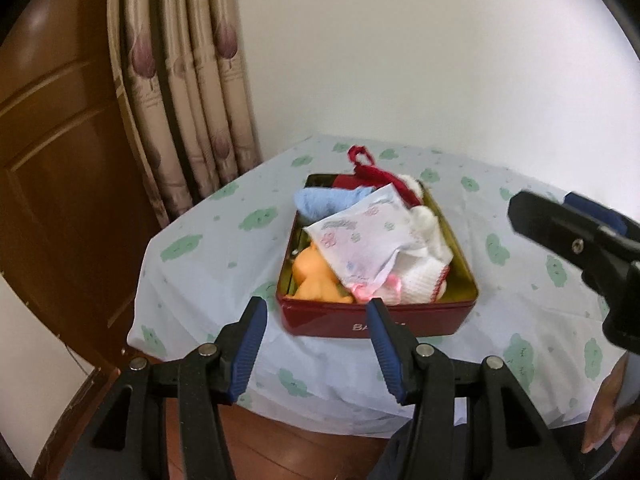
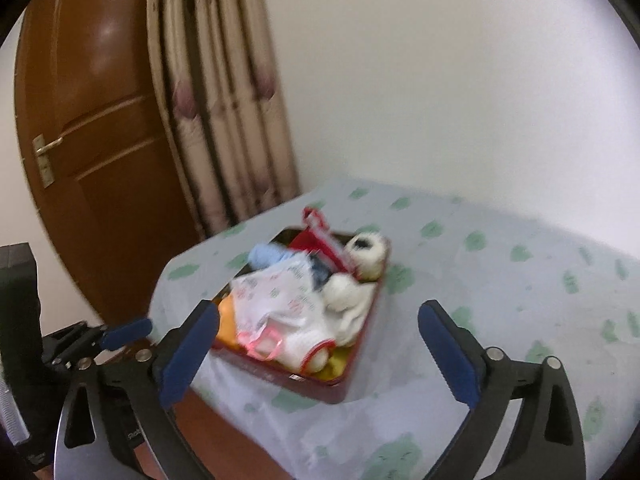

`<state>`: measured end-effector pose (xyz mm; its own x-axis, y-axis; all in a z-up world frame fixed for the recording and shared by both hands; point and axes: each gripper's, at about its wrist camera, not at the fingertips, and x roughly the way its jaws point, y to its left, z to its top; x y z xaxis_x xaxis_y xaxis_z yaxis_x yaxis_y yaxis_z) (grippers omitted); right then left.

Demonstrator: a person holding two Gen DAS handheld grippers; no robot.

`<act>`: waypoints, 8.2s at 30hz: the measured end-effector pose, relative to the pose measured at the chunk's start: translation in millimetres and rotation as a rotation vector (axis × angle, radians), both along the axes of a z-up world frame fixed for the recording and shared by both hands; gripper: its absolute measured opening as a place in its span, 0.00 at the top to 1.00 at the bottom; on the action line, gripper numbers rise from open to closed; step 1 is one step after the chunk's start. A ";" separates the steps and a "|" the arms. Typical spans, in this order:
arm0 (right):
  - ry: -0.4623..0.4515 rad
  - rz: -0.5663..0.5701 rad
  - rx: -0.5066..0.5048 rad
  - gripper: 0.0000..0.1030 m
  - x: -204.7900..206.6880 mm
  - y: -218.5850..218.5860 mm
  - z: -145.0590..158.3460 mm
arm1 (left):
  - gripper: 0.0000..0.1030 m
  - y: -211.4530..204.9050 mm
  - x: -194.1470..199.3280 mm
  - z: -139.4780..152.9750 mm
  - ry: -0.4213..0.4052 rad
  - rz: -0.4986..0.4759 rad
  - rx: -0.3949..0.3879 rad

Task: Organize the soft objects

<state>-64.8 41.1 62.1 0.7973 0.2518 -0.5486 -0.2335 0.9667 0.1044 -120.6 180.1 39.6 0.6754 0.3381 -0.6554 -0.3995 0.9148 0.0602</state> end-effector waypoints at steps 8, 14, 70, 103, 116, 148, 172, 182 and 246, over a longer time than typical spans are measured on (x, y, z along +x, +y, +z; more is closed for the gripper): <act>-0.169 -0.209 -0.122 0.00 -33.8 7.3 19.4 | 0.49 -7.6 -7.0 12.6 -0.069 -0.045 0.010; -0.200 -0.259 -0.108 0.00 -51.1 6.0 28.3 | 0.48 -8.3 -12.1 20.3 -0.098 -0.058 0.025; -0.215 -0.369 -0.084 0.00 -74.0 9.9 12.4 | 0.49 -2.2 -22.0 23.4 -0.171 -0.064 0.028; -0.209 -0.366 -0.076 0.00 -75.7 5.0 12.6 | 0.48 0.5 -30.1 32.8 -0.181 -0.062 -0.024; -0.223 -0.357 -0.098 0.00 -76.1 9.3 13.9 | 0.29 2.6 -33.4 34.4 -0.195 -0.045 -0.011; -0.232 -0.354 -0.108 0.00 -76.4 10.6 12.2 | 0.29 1.6 -29.0 31.4 -0.160 -0.046 -0.007; -0.212 -0.345 -0.115 0.00 -76.8 14.7 5.4 | 0.29 4.8 -24.5 26.2 -0.137 -0.031 -0.008; -0.205 -0.339 -0.116 0.00 -76.1 16.2 4.0 | 0.29 6.8 -24.5 24.7 -0.127 -0.026 -0.014; -0.177 -0.326 -0.111 0.00 -74.0 11.3 -2.4 | 0.27 11.6 -22.9 22.4 -0.105 -0.019 -0.020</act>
